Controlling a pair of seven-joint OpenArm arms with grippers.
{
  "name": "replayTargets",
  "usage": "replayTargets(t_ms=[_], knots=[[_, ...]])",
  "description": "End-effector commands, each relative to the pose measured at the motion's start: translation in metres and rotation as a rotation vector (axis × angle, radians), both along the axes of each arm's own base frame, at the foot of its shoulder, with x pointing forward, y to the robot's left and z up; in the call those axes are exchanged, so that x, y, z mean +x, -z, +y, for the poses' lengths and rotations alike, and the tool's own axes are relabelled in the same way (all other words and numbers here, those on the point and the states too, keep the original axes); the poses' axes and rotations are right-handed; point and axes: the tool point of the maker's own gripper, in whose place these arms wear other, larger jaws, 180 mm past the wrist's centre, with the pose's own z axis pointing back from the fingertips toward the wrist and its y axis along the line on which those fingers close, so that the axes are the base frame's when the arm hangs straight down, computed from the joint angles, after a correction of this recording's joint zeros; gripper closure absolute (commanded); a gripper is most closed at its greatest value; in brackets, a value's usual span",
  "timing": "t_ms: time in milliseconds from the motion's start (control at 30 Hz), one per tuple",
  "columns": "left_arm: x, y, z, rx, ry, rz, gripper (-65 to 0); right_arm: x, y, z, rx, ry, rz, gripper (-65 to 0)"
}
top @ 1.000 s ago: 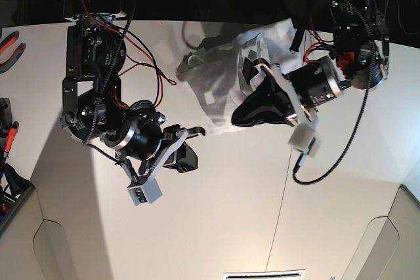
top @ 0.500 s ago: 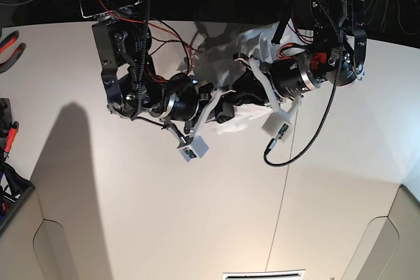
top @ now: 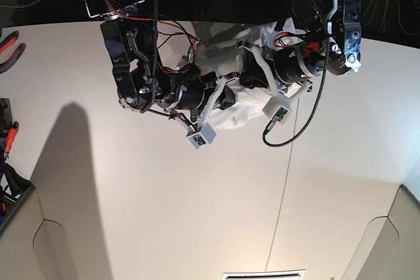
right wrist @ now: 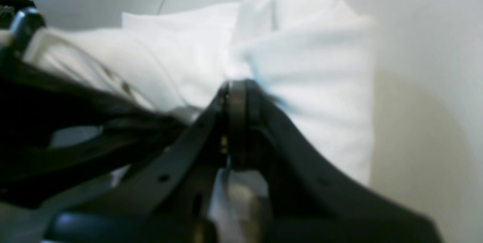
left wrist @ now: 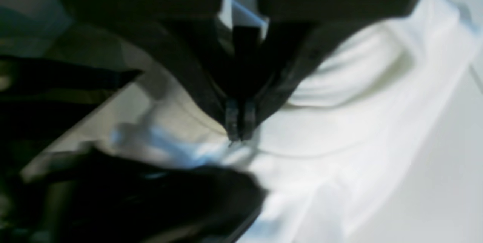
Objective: Layout the t-shirt on the table in an organized manner, then fold the t-shirt properly
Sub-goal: 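Lift the folded bundle with both grippers and compress it together, then carry the folded shirt with the right gripper to the table edge and release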
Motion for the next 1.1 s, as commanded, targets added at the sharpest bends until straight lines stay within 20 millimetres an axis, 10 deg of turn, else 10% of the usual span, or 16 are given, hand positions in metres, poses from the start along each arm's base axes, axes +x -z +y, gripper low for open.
replayTargets(t_ms=[0,433,767,1067], knots=[[0.004,0.001,0.003,0.011,-0.018,-0.010,0.0,0.007,-0.006,0.001,-0.010,-0.005,-0.026,0.0],[0.004,0.044,0.026,0.080,-0.131,0.072,0.0,0.013,-0.023,0.009,0.042,-0.041,-0.061,0.0],[0.024,-0.036,-0.003,-0.072,-0.027,-0.063,0.0,0.046,-0.098,0.020,0.092,-0.158,-0.280,0.0],[0.044,-0.088,0.070,0.023,-0.211,-0.223,0.0,0.030,-0.103,0.029,0.052,-0.354,-0.315,0.0]])
